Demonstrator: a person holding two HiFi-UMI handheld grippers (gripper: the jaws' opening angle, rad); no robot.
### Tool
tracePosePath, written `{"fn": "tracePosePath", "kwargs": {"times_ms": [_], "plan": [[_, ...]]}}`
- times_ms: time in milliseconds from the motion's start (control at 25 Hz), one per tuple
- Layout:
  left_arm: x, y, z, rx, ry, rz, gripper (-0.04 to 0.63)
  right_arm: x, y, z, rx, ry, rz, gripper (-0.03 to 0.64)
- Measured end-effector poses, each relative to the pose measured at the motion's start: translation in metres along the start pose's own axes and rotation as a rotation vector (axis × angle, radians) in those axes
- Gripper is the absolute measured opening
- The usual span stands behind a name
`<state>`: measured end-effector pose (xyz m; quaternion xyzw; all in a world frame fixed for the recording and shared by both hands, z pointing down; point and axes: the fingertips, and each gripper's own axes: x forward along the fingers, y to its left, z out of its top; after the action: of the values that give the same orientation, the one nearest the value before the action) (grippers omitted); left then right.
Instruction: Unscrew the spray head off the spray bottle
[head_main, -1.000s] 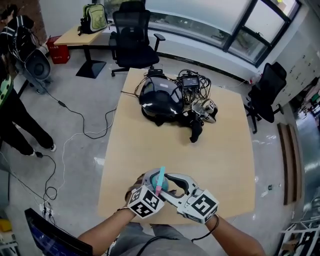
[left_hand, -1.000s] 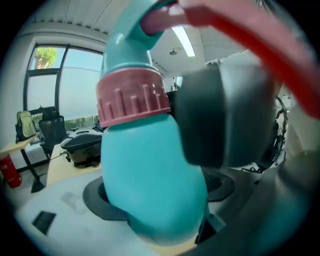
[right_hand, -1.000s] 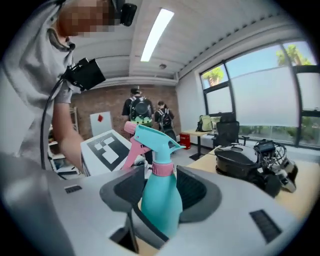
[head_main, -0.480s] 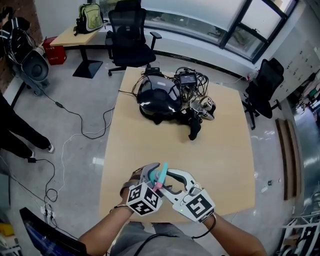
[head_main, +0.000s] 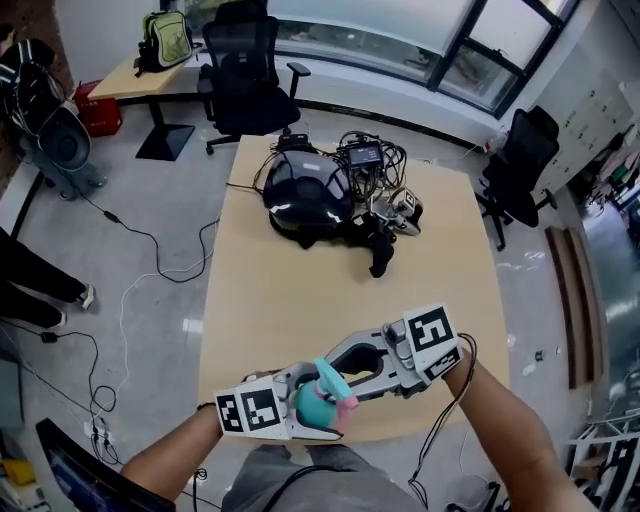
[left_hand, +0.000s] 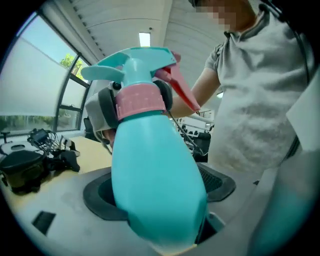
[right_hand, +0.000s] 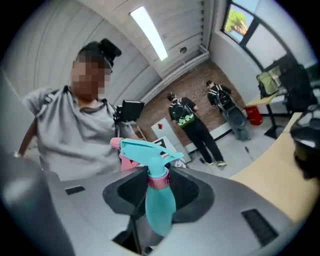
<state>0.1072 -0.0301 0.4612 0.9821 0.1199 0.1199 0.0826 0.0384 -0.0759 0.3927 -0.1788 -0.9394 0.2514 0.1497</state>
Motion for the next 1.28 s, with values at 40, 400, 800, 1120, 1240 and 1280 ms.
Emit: {"fn": "tracePosePath", "kwargs": {"times_ms": [40,400,800,1120,1240,1280], "plan": [[0.002,0.001,0.004,-0.032,-0.019,0.007,0.414,-0.003,0.000,0.003,0.032,-0.036,0.037,0.137],[-0.034,0.107,-0.032,-0.185,0.118,0.661,0.414,-0.086,-0.044,-0.003,0.090,-0.470,-0.769,0.178],[-0.057,0.161,-0.069,-0.189,0.242,1.006,0.414,-0.023,-0.039,0.014,0.038,-0.071,-1.121,0.178],[-0.048,0.161,-0.058,-0.102,0.311,1.054,0.414,-0.037,-0.080,0.002,0.080,-0.025,-1.204,0.178],[-0.034,0.163,-0.053,-0.128,0.268,1.041,0.414,-0.053,-0.086,-0.005,0.027,0.023,-1.312,0.178],[-0.032,0.162,-0.052,-0.132,0.266,1.038,0.414,-0.056,-0.086,-0.009,0.017,0.045,-1.331,0.178]]}}
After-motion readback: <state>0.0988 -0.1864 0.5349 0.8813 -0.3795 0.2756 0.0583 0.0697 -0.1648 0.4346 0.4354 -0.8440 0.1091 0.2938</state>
